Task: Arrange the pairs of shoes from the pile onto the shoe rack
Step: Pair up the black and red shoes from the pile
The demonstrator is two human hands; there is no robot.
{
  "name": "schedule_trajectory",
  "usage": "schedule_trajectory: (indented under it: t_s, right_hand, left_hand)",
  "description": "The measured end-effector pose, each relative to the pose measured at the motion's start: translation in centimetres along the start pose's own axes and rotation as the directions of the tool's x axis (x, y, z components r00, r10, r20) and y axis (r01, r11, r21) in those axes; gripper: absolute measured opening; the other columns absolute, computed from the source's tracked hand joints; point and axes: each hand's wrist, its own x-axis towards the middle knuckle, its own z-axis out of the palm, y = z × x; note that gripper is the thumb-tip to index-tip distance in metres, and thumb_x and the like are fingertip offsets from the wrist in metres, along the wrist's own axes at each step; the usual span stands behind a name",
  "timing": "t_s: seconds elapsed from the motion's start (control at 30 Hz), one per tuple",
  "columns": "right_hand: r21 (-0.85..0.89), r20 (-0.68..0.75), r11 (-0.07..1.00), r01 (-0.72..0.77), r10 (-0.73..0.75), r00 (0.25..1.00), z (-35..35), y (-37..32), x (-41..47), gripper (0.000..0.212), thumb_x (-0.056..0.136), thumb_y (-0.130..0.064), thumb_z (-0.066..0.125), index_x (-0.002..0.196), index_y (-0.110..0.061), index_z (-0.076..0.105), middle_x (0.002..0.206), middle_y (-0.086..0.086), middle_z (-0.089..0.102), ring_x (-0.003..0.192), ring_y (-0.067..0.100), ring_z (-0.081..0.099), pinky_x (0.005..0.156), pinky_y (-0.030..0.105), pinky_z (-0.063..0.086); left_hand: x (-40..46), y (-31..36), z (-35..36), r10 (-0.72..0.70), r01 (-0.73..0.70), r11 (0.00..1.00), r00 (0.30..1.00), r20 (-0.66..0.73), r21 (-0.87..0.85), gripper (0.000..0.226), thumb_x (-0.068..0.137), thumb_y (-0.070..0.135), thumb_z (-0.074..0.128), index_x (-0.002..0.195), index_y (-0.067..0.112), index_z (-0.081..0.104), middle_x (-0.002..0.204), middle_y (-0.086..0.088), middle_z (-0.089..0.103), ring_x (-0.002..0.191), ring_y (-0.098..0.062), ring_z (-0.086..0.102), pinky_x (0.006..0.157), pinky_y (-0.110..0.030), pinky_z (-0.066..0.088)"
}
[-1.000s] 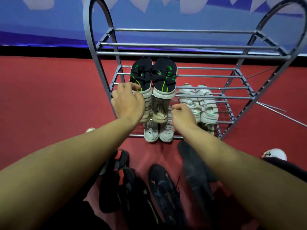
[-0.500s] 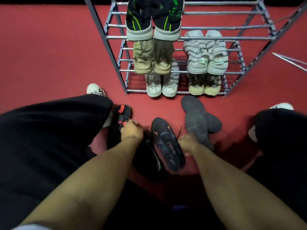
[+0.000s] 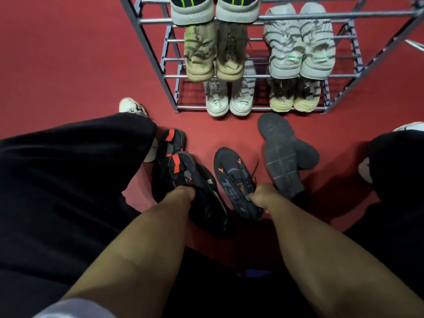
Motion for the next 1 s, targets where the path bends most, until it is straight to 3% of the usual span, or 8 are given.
schedule_trajectory:
  t_s: [0.2,0.37,0.5,0.6,0.67,0.73,0.83,1.0]
  right_hand:
    - [-0.063,-0.023,0.998,-0.001,-0.001,1.0,0.4,-0.1,0.4,0.051,0.085,-0.044,0.066,0.123,-0.01,0.065,0.127,0.015,0.063,0.114,0.031,0.062,0.092,0.031,0.05]
    - [-0.008,-0.064,0.997,-0.071,0.071,0.995,0.2,-0.5,-0.2,0.048,0.083,-0.035,0.063,0.123,-0.009,0.064,0.132,0.014,0.059,0.119,0.032,0.059,0.096,0.037,0.049]
    - [0.381,-0.16,0.92,0.088,-0.028,0.987,-0.7,-1.4,1.2,0.045,0.085,-0.051,0.045,0.104,-0.019,0.07,0.117,0.013,0.068,0.108,0.034,0.064,0.094,0.042,0.051]
    - [0.709,-0.053,0.7,0.085,-0.067,0.996,-0.3,-1.0,4.3,0.051,0.062,-0.085,0.051,0.09,-0.046,0.07,0.113,-0.003,0.072,0.105,0.025,0.068,0.096,0.049,0.052]
    - [0.851,0.069,0.524,-0.008,-0.097,0.993,-1.3,-1.9,2.0,0.054,0.066,-0.075,0.063,0.102,-0.036,0.074,0.108,-0.004,0.075,0.101,0.021,0.071,0.094,0.045,0.054]
    - [0.893,0.147,0.446,-0.061,-0.16,0.976,-2.1,-2.9,-0.7,0.044,0.081,-0.052,0.066,0.111,-0.021,0.073,0.104,0.003,0.077,0.097,0.023,0.073,0.087,0.04,0.057]
    - [0.86,0.222,0.504,-0.084,-0.222,0.949,-1.6,-2.5,-0.9,0.028,0.089,-0.032,0.065,0.115,-0.02,0.069,0.105,0.006,0.076,0.099,0.024,0.072,0.084,0.04,0.058]
    - [0.859,0.188,0.507,-0.074,-0.179,0.966,-0.4,-2.0,0.0,0.027,0.095,-0.018,0.059,0.122,-0.019,0.062,0.113,0.007,0.073,0.106,0.027,0.069,0.093,0.051,0.054]
  left_hand:
    - [-11.7,3.1,-1.7,0.099,-0.109,0.968,0.994,-0.055,-0.225,0.047,0.093,0.032,0.058,0.126,-0.001,0.057,0.119,-0.02,0.064,0.101,-0.032,0.062,0.088,-0.038,0.049]
    - [-12.2,4.9,-1.4,0.273,-0.333,0.881,0.938,-0.215,-0.336,0.047,0.095,0.029,0.054,0.137,0.009,0.051,0.133,-0.013,0.058,0.121,-0.032,0.056,0.106,-0.037,0.043]
    - [-12.6,6.7,-0.9,0.269,-0.166,0.793,0.959,0.093,-0.586,0.042,0.096,0.034,0.053,0.134,0.016,0.051,0.121,-0.012,0.066,0.104,-0.031,0.065,0.087,-0.047,0.055]
    - [-13.6,7.3,-0.4,0.289,0.016,0.74,0.895,0.339,-0.672,0.038,0.102,0.036,0.04,0.115,0.007,0.062,0.096,-0.009,0.073,0.093,-0.026,0.066,0.074,-0.04,0.054]
    - [-13.5,7.4,0.1,0.324,0.004,0.753,0.868,0.376,-0.658,0.043,0.103,0.038,0.036,0.122,0.008,0.059,0.113,-0.01,0.069,0.102,-0.026,0.065,0.075,-0.04,0.055]
    - [-13.9,7.5,0.1,0.338,-0.037,0.764,0.874,0.35,-0.645,0.044,0.101,0.038,0.041,0.133,0.009,0.053,0.125,-0.012,0.065,0.094,-0.026,0.067,0.063,-0.036,0.059]
    - [-13.8,7.1,-0.3,0.339,-0.16,0.831,0.905,0.257,-0.533,0.045,0.096,0.039,0.053,0.132,0.012,0.052,0.118,-0.008,0.067,0.078,-0.02,0.066,0.053,-0.026,0.052]
    - [-11.1,5.5,-1.4,0.346,-0.349,0.83,0.934,-0.09,-0.434,0.04,0.093,0.043,0.057,0.115,0.009,0.063,0.115,-0.013,0.068,0.097,-0.026,0.064,0.092,-0.037,0.052]
